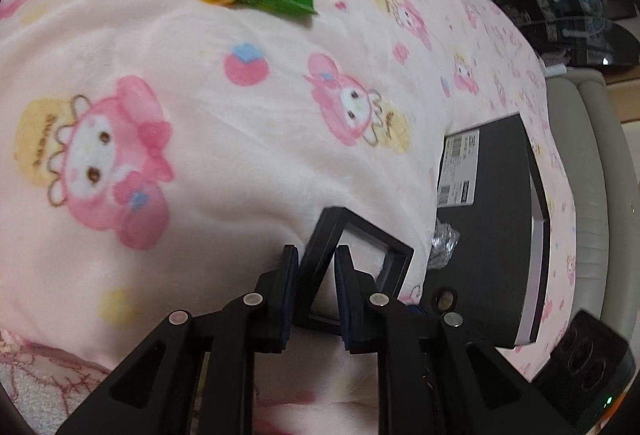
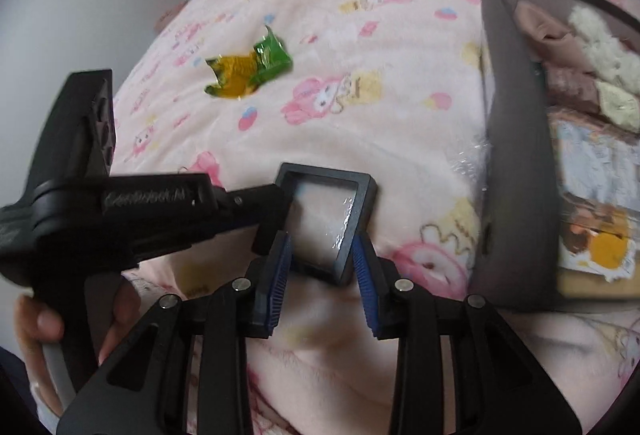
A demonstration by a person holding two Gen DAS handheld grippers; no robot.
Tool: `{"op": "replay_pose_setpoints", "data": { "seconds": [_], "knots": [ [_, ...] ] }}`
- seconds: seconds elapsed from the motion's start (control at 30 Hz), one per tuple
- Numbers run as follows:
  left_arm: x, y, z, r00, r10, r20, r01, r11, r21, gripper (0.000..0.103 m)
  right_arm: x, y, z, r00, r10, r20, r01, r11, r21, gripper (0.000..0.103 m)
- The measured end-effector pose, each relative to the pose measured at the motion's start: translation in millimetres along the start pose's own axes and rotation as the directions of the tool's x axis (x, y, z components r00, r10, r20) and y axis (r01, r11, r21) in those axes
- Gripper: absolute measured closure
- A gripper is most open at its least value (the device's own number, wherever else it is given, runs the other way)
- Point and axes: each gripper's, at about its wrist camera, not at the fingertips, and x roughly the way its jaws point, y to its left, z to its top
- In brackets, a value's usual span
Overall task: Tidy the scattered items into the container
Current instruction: 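Lift the black square frame with the left gripper and carry it to the box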
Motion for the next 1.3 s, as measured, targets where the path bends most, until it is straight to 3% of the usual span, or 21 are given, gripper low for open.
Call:
{"op": "replay_pose_setpoints", "data": {
  "seconds": [0.13, 0.3, 0.4, 0.5, 0.67, 0.77, 0.93, 0.97, 1.07, 1.2, 1.3],
  "knots": [
    [-24.4, -7.8, -14.3, 0.999, -0.002, 0.036, 0.0, 0.999, 0.045, 0.089, -15.5, 5.9, -0.6, 0.999, 0.025, 0.033, -0.025, 1.0, -0.013, 0.071],
    [-66.8, -44.7, -38.0, 0.987, -0.145, 0.067, 0.139, 0.986, 0.089, 0.089, -78.5, 10.0, 1.5, 0.982, 0.149, 0.116, -0.146, 0.989, -0.034, 0.076],
    [-85.4, -87.6, -47.0, 0.984, -0.118, 0.137, 0.093, 0.979, 0.181, 0.089, -113.2, 10.0, 1.0, 0.972, 0.123, 0.199, -0.111, 0.991, -0.073, 0.077],
    [-79.0, -99.9, -46.0, 0.984, -0.113, 0.135, 0.088, 0.98, 0.177, 0.089, -125.8, -9.8, -1.0, 0.972, 0.104, 0.211, -0.096, 0.994, -0.047, 0.076],
    [-65.3, -76.1, -47.0, 0.989, 0.003, 0.147, -0.025, 0.989, 0.148, 0.089, -115.8, -41.8, -24.2, 0.986, 0.083, 0.147, -0.082, 0.997, -0.011, 0.076],
    [-49.0, -45.0, -44.9, 0.995, 0.057, 0.083, -0.065, 0.994, 0.092, 0.088, -94.1, -54.0, -33.0, 0.992, 0.082, 0.093, -0.085, 0.996, 0.022, 0.076],
    [-19.1, -22.1, -49.4, 0.981, 0.193, 0.002, -0.193, 0.98, 0.048, 0.087, -56.9, -40.6, -37.7, 0.994, 0.111, 0.019, -0.111, 0.994, 0.017, 0.059],
    [-13.1, -18.1, -50.2, 0.982, 0.189, -0.017, -0.188, 0.981, 0.035, 0.086, -49.5, -37.1, -38.2, 0.994, 0.106, 0.006, -0.106, 0.994, 0.012, 0.053],
    [2.7, -9.8, -52.4, 0.984, 0.167, -0.067, -0.167, 0.986, 0.007, 0.076, -23.3, -35.2, -38.7, 0.998, 0.054, -0.029, -0.053, 0.998, 0.028, 0.053],
    [1.9, -17.4, -57.5, 0.988, 0.136, -0.066, -0.133, 0.989, 0.06, 0.076, -9.3, -39.7, -39.2, 0.996, 0.074, -0.047, -0.07, 0.995, 0.075, 0.078],
    [-18.2, -29.9, -69.9, 0.994, 0.102, -0.043, -0.097, 0.989, 0.107, 0.078, -27.6, -27.6, -41.5, 0.997, 0.078, -0.022, -0.077, 0.997, 0.023, 0.079]
  ]
}}
